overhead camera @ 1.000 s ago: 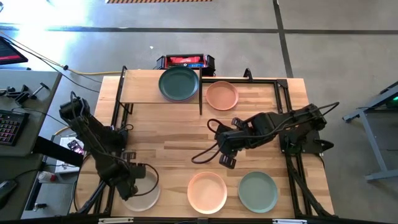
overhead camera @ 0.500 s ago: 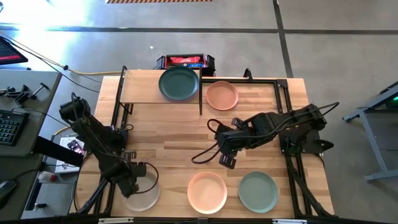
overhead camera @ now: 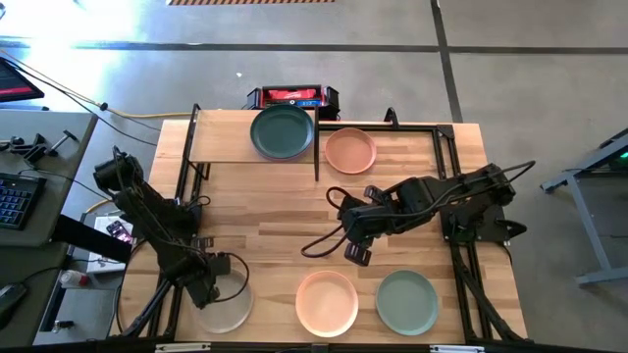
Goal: Place and stack plates onto a shelf
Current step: Put the white plate on the shelf
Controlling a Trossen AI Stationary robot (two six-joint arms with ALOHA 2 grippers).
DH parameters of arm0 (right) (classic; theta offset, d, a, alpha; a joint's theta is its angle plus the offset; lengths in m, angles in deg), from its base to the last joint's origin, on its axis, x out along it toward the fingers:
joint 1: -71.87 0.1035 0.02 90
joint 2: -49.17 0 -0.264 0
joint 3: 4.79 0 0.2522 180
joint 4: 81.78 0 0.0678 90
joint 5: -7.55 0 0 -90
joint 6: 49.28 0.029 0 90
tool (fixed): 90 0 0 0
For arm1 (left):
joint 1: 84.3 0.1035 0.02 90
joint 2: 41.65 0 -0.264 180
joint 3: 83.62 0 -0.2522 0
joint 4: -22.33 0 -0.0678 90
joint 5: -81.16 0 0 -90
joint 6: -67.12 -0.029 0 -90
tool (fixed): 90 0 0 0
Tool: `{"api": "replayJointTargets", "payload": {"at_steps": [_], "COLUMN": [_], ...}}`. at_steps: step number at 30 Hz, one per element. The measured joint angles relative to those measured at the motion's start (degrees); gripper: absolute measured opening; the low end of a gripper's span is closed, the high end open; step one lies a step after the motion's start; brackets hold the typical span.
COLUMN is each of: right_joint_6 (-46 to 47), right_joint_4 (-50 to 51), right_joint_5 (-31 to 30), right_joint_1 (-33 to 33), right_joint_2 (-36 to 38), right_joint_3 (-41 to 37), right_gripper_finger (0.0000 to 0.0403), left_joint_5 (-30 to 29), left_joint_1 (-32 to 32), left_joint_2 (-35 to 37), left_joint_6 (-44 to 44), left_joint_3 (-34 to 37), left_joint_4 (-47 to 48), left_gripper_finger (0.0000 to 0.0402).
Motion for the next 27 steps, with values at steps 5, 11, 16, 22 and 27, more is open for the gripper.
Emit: {"api": "replayJointTargets", "payload": {"at_steps": [5,11,16,22,27], "right_joint_6": [0.0,0.0,0.0,0.0,0.0], "right_joint_4": [0.0,0.0,0.0,0.0,-0.1], "right_joint_5": [-0.1,-0.1,-0.2,-0.3,-0.3], "right_joint_1": [0.0,0.0,0.0,0.0,0.0], "right_joint_2": [0.0,0.0,0.0,0.0,0.0], "right_joint_3": [0.0,0.0,0.0,0.0,0.0], "right_gripper_finger": [0.0099,0.0099,0.0099,0.0099,0.0099], "left_joint_5": [-0.5,-0.5,-0.4,-0.1,0.5], "left_joint_1": [0.0,0.0,0.0,0.0,0.5], "left_joint_2": [-0.9,-4.2,-6.1,-6.3,-5.5], "left_joint_6": [-0.2,-0.4,0.0,0.9,2.1], "left_joint_3": [0.0,0.0,-0.2,-0.2,-0.1], "left_joint_4": [0.1,-0.4,-1.8,-2.0,-2.4], "left_gripper_finger": [0.0094,0.0094,0.0094,0.0083,0.0033]}}
